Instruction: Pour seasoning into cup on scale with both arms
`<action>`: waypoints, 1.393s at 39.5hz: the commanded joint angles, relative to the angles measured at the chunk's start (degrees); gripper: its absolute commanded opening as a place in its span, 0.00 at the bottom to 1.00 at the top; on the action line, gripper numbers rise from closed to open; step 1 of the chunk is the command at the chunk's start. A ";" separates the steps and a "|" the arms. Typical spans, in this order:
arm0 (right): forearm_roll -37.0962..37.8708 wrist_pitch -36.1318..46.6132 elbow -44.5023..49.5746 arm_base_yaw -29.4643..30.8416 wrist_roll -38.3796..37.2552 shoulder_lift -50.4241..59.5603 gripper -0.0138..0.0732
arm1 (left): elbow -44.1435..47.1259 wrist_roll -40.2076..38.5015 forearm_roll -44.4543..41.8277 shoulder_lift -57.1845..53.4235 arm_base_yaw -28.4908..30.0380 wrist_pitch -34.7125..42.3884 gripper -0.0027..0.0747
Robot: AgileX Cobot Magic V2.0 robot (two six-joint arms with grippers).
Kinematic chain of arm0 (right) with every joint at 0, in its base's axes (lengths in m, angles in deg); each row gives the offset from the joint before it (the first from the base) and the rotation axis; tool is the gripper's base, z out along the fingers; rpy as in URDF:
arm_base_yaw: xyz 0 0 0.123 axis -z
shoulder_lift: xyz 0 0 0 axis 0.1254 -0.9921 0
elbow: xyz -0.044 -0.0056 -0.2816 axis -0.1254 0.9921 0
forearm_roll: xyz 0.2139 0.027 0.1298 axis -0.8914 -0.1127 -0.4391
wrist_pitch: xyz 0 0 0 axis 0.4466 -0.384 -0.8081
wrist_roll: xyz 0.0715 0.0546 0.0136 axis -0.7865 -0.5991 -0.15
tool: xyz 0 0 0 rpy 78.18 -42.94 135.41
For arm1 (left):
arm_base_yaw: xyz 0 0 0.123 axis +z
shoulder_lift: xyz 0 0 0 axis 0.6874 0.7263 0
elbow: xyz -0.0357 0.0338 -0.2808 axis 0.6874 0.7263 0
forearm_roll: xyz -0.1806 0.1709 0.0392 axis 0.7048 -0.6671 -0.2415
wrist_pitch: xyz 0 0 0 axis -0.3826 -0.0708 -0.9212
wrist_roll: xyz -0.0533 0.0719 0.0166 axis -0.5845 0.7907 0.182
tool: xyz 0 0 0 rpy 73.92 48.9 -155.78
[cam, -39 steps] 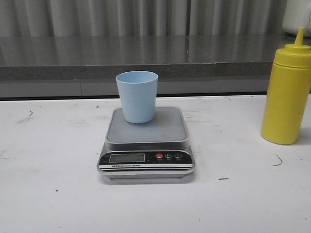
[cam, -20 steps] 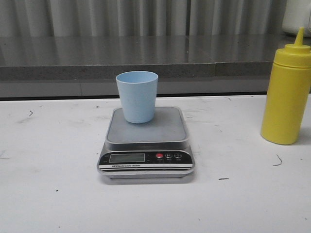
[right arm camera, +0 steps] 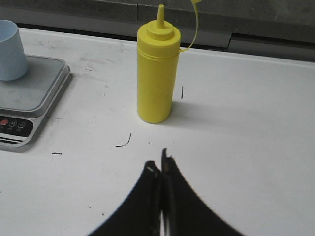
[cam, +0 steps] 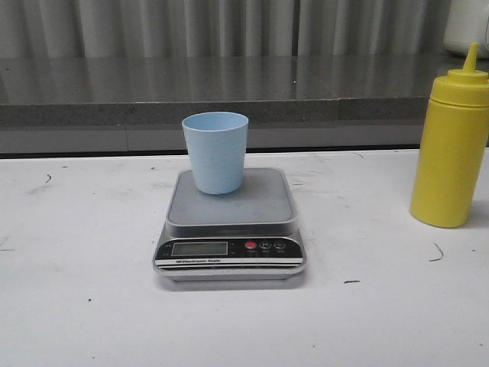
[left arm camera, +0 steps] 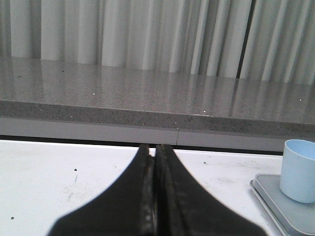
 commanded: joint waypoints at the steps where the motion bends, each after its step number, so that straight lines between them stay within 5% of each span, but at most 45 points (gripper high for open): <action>1: 0.82 4.48 -1.92 0.08 0.26 -0.62 0.08 | 0.94 0.03 0.00 -1.41 0.11 4.14 0.01; 31: 0.67 5.66 -0.72 1.08 0.26 1.95 0.08 | 0.94 0.03 0.00 -1.41 0.11 4.14 0.01; 47: -4.78 37.81 22.24 8.15 0.26 12.28 0.08 | 0.94 0.03 0.00 -1.41 0.11 4.14 0.01; 55: -4.78 45.80 29.11 9.32 0.26 14.23 0.08 | 0.94 0.03 0.00 -1.41 0.11 4.14 0.01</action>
